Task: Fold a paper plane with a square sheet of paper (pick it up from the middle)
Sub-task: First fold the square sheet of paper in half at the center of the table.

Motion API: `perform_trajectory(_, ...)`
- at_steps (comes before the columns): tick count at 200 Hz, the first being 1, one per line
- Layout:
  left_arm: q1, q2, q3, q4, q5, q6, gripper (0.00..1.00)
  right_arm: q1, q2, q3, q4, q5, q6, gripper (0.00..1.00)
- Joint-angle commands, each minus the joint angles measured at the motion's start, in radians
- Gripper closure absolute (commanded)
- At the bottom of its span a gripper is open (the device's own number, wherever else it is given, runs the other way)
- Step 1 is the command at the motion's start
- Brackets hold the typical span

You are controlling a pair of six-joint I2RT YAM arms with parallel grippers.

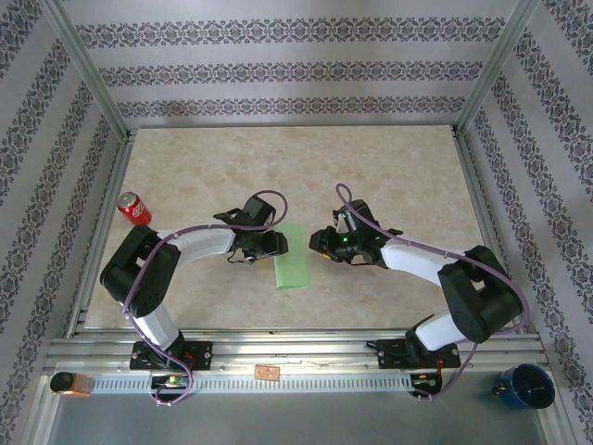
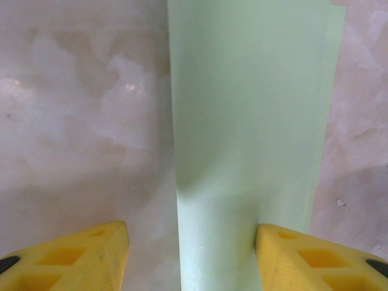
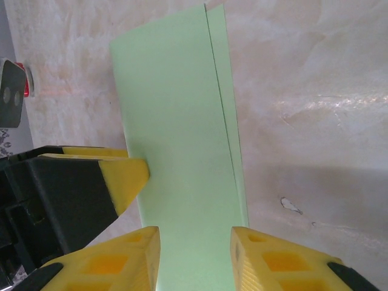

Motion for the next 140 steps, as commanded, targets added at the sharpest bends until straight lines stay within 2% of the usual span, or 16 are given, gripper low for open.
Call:
perform_trajectory(1, 0.005, 0.038, 0.040, -0.062, 0.010, 0.043, 0.42, 0.009, 0.000, 0.009, -0.013, 0.032, -0.001, 0.61)
perform_trajectory(38, 0.005, 0.071, 0.077, -0.132, -0.023, 0.062, 0.42, 0.006, -0.033, 0.006, -0.056, 0.086, -0.011, 0.60)
perform_trajectory(89, 0.004, 0.079, 0.073, -0.127, 0.019, 0.120, 0.43, 0.000, -0.052, 0.005, -0.070, 0.088, -0.015, 0.60)
perform_trajectory(140, 0.004, 0.106, 0.101, -0.185, 0.000, 0.159, 0.44, -0.001, -0.054, -0.002, -0.066, 0.082, -0.010, 0.60)
